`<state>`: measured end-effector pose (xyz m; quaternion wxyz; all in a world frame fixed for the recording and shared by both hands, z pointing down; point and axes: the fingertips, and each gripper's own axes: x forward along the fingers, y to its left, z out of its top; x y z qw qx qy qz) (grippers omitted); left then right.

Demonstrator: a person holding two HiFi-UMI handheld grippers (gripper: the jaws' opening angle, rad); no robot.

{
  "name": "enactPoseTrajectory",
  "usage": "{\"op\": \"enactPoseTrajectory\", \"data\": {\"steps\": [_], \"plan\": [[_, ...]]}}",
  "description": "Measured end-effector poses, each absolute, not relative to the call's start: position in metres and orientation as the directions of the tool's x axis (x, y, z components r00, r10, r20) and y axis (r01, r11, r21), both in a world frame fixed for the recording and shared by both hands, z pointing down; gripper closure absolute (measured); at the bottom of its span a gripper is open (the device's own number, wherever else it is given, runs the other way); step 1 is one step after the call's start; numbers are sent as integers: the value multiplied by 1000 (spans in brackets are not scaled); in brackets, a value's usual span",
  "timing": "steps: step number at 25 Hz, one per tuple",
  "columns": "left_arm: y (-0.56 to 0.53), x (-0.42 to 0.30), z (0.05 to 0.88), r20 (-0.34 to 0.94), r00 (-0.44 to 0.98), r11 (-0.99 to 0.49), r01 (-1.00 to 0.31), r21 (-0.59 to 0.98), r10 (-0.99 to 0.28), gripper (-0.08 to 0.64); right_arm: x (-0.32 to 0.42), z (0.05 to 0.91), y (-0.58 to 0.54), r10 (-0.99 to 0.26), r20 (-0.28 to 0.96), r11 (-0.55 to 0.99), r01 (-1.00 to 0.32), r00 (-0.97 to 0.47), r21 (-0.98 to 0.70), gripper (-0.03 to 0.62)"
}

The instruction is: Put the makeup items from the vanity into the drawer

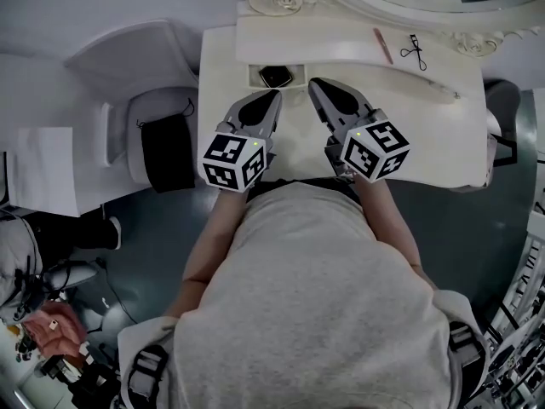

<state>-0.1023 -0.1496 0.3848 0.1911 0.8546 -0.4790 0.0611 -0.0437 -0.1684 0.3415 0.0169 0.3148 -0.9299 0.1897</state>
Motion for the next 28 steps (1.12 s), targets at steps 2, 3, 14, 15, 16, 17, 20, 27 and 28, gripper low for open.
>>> {"op": "enactPoseTrajectory", "data": {"steps": [2, 3, 14, 15, 16, 17, 20, 27, 28], "plan": [[-150, -101, 386, 291, 534, -468, -842, 267, -794, 551, -46, 344, -166, -573, 157, 733, -589, -804, -341, 584], [-150, -101, 387, 292, 534, -468, -842, 267, -794, 551, -47, 345, -166, -571, 159, 735, -587, -806, -339, 583], [-152, -94, 399, 332, 537, -465, -842, 275, -776, 551, -50, 367, -161, -562, 243, 739, -612, -790, -282, 584], [-152, -95, 400, 333, 537, -462, -841, 280, -775, 551, -50, 368, -162, -562, 245, 738, -613, -790, -282, 583], [-153, -95, 402, 335, 536, -460, -841, 284, -775, 551, -50, 368, -162, -562, 246, 738, -613, -790, -282, 584], [-153, -95, 403, 339, 535, -458, -843, 283, -774, 551, -51, 368, -162, -561, 244, 738, -612, -791, -284, 584], [-154, -95, 407, 357, 530, -460, -847, 266, -769, 551, -51, 367, -165, -565, 236, 735, -612, -791, -291, 584], [-155, -90, 408, 358, 540, -473, -841, 262, -762, 551, -47, 368, -166, -570, 238, 729, -618, -786, -295, 584], [-155, -90, 408, 357, 540, -473, -841, 262, -763, 551, -47, 367, -166, -569, 235, 730, -616, -788, -295, 584]]}}
